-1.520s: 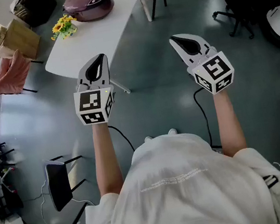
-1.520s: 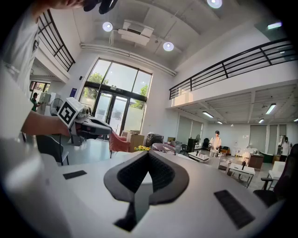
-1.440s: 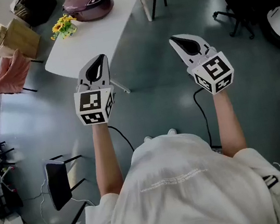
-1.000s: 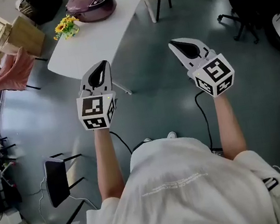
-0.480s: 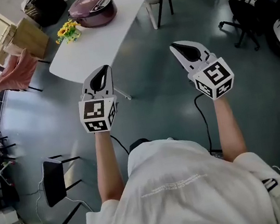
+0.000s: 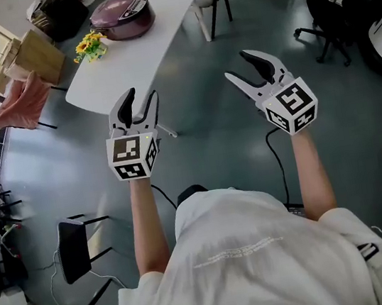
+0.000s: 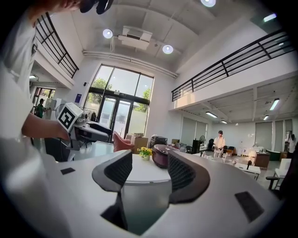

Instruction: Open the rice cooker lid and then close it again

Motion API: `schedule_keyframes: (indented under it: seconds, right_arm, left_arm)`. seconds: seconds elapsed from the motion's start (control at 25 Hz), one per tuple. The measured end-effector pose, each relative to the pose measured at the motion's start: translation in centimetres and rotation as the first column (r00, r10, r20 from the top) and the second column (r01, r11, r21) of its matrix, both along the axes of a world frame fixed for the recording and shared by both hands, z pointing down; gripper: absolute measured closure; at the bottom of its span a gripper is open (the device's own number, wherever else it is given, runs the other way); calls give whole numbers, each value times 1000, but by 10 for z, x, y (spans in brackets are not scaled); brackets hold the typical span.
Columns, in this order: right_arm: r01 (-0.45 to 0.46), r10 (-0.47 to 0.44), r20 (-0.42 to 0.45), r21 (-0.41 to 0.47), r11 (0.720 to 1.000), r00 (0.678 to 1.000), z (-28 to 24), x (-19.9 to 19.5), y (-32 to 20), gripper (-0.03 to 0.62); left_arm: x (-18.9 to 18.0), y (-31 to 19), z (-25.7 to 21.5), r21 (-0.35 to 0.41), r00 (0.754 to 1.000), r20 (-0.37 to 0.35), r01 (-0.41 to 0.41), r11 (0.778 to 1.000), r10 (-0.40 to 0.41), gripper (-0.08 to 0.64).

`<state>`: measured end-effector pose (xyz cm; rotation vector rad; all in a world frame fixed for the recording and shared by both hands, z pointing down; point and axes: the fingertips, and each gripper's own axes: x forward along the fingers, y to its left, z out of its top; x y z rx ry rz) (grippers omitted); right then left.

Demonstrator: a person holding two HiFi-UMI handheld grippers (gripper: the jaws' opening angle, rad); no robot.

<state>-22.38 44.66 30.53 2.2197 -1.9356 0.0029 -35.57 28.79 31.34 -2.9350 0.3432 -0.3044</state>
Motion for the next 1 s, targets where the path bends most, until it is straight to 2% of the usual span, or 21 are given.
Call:
schedule_keyframes:
  seconds: [0.28,0.56,0.76,1.0]
  right_arm:
    - [-21,21,13,0,1000,1000,1,0,10,356]
    - [-42,40,63,30,999,997,4,7,13,359]
    - [-47,46,71,13,999,996,12,16,2,363]
    - [-50,50,72,-9,999,996,20,46,-25,370]
  left_arm:
    - [-5,4,4,-1,1000,20,7,1000,-7,340]
    - [-2,-2,10,-17,1000,30,8,1000,-8,342]
    - [8,-11,23,-32,999,53,-2,999,3,342]
    - [38,-39,29,-48,999,42,-2,999,4,343]
